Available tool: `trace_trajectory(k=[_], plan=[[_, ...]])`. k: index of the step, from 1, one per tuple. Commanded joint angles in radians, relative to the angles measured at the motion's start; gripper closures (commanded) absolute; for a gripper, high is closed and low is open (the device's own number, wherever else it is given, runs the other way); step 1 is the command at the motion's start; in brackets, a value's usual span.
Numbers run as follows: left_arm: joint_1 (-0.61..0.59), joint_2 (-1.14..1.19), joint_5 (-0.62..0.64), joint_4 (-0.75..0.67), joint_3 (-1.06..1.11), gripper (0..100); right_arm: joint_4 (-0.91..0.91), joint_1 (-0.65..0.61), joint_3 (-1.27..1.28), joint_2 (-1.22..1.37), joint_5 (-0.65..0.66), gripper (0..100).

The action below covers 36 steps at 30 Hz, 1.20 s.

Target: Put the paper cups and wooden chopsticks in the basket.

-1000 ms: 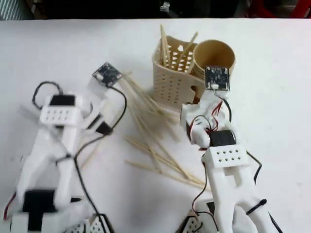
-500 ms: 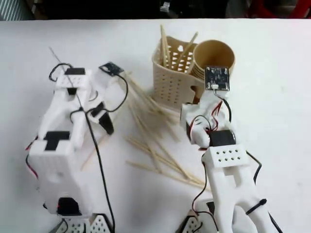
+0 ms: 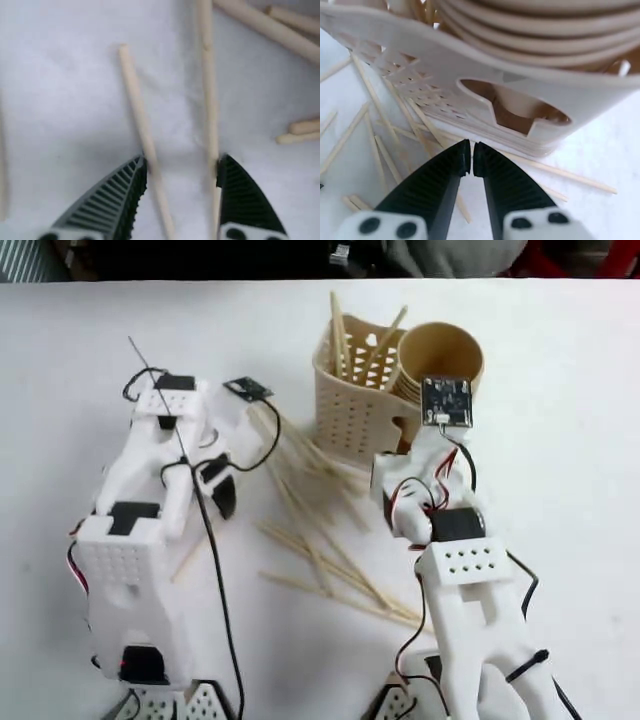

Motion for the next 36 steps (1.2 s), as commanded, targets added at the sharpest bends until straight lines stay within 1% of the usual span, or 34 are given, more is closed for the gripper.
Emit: trace_trajectory(k=[1,8,15,18,22,23,26,28,36], plan=[[0.031,-0.007,0.048,-0.012,0.009,80,-0.013,0.012,-0.006,-0.021,0.003,96.7],[0.074,-0.007,0.064,-0.005,0.029,91,-0.013,0.012,-0.006,-0.021,0.003,96.7],[0.076,-0.007,0.066,-0.005,0.041,96,-0.013,0.013,-0.006,-0.021,0.003,96.7],[0.079,-0.007,0.066,-0.006,0.068,96,-0.013,0.013,-0.006,-0.021,0.003,96.7],[0.077,-0.008,0.068,-0.005,0.072,93,-0.013,0.013,-0.006,-0.021,0.003,96.7],[0.077,-0.008,0.068,-0.005,0.072,93,-0.013,0.013,-0.006,-0.021,0.003,96.7],[0.077,-0.016,0.061,-0.005,0.074,98,-0.013,0.013,-0.006,-0.021,0.003,96.7],[0.077,-0.019,0.063,0.002,0.074,98,-0.013,0.013,-0.006,-0.021,0.003,96.7],[0.068,-0.021,0.061,0.178,-0.08,98,-0.013,0.013,-0.006,-0.021,0.003,96.7]])
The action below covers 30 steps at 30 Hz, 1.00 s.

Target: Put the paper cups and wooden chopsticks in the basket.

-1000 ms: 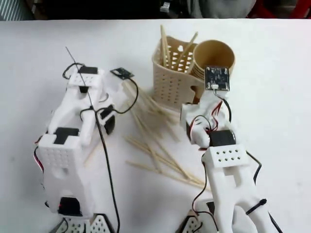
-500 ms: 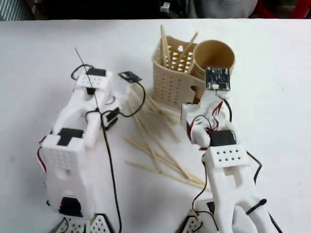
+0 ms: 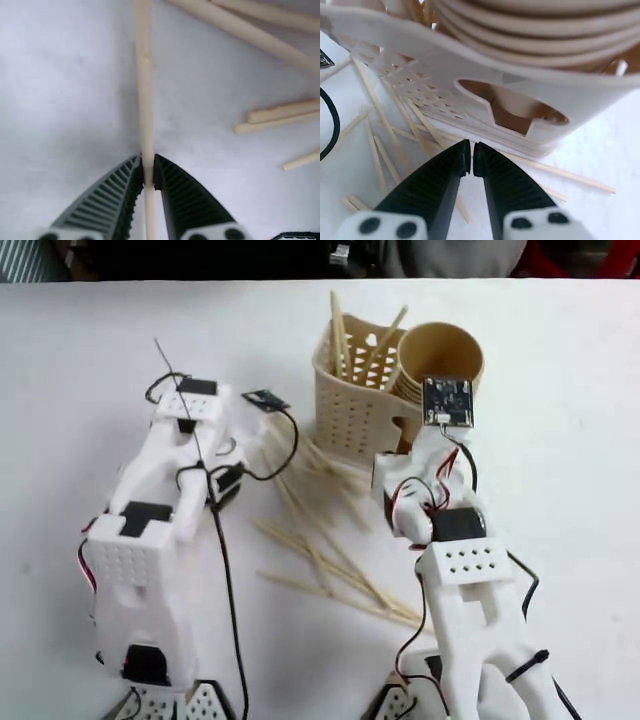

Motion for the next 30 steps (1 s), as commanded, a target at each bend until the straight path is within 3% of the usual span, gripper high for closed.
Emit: trace_trajectory(k=[1,9,17,30], plan=[[-0.004,-0.018,0.005,0.107,-0.121,98,-0.013,0.008,-0.006,-0.022,0.003,96.7],[-0.004,-0.039,0.009,0.229,-0.33,98,-0.013,0.008,-0.006,-0.025,0.003,96.7],[0.008,-0.32,0.02,0.227,-0.339,98,-0.013,0.008,-0.006,-0.025,0.003,96.7],[0.165,-0.722,0.186,-0.009,-0.341,98,-0.013,0.008,-0.006,-0.021,0.003,96.7]])
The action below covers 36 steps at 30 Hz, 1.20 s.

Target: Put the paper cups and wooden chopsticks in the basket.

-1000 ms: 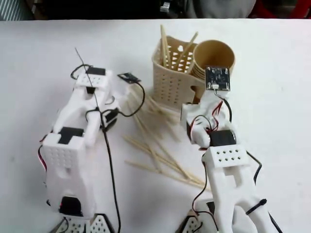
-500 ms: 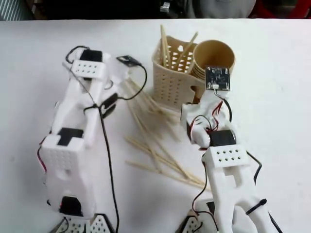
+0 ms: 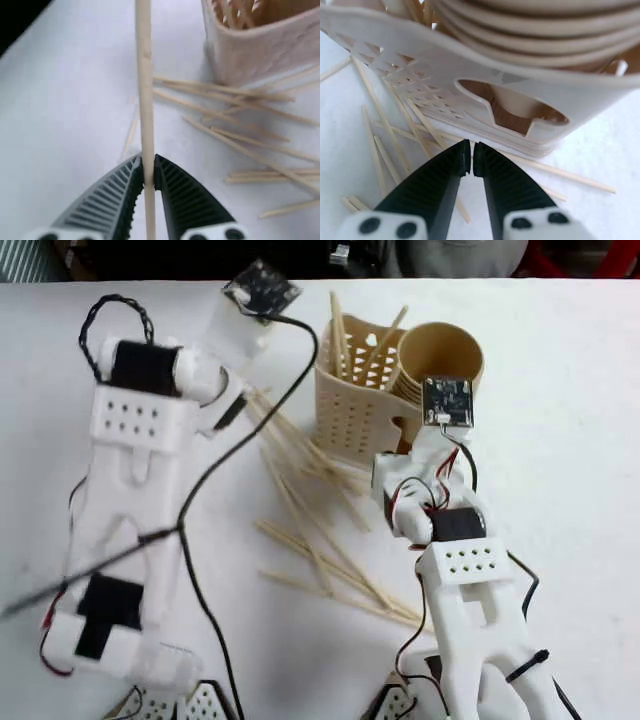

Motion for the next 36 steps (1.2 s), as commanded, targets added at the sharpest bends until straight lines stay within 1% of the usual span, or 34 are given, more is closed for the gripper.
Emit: trace_trajectory(k=[1,10,15,19,24,33,36], plan=[[0.061,-0.145,0.087,-0.14,-0.043,98,-0.013,0.008,-0.006,-0.021,0.003,96.7],[0.173,-0.222,0.267,-0.512,-0.043,98,-0.013,0.008,-0.006,-0.021,0.003,96.7],[0.229,-0.228,0.333,-0.71,-0.043,98,-0.015,0.008,-0.008,-0.021,0.003,96.7],[0.272,-0.225,0.361,-0.83,-0.043,98,-0.015,0.008,-0.008,-0.021,0.003,96.7],[0.32,-0.219,0.361,-0.901,-0.032,98,-0.015,0.008,-0.009,-0.021,0.003,96.7],[0.314,-0.102,0.362,-0.91,0.064,98,-0.015,0.008,-0.009,-0.021,0.003,96.7],[0.306,-0.058,0.362,-0.961,0.086,98,-0.015,0.008,-0.009,-0.021,0.003,96.7]])
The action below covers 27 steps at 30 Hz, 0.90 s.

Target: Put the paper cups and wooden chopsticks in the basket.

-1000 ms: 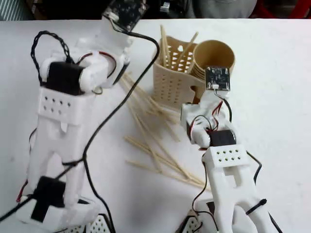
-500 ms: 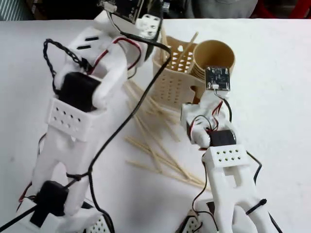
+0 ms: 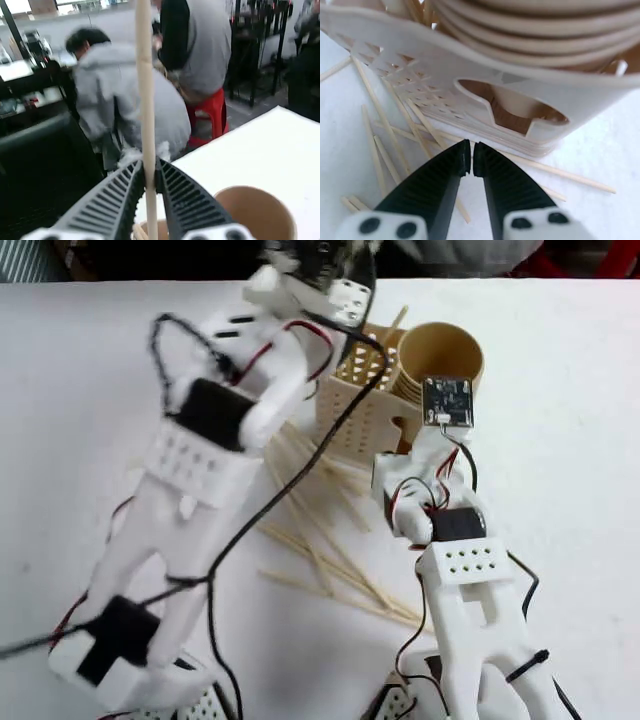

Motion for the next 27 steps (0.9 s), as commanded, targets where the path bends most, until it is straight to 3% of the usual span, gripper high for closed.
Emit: trace_trajectory(k=[1,9,12,16,27], plan=[[-0.005,0.044,0.009,-0.087,0.015,98,-0.015,0.008,-0.009,-0.021,0.003,96.7],[-0.008,0.136,0.009,-0.12,0.023,98,-0.015,0.008,-0.009,-0.021,0.003,96.7],[-0.008,0.14,0.009,-0.051,0.014,94,-0.015,0.008,-0.009,-0.021,0.003,96.7],[-0.01,0.136,0.011,0.014,0.012,79,-0.015,0.008,-0.009,-0.021,0.003,96.7],[-0.077,-0.094,-0.002,0.204,0.014,80,-0.015,0.007,-0.008,-0.021,0.003,96.7]])
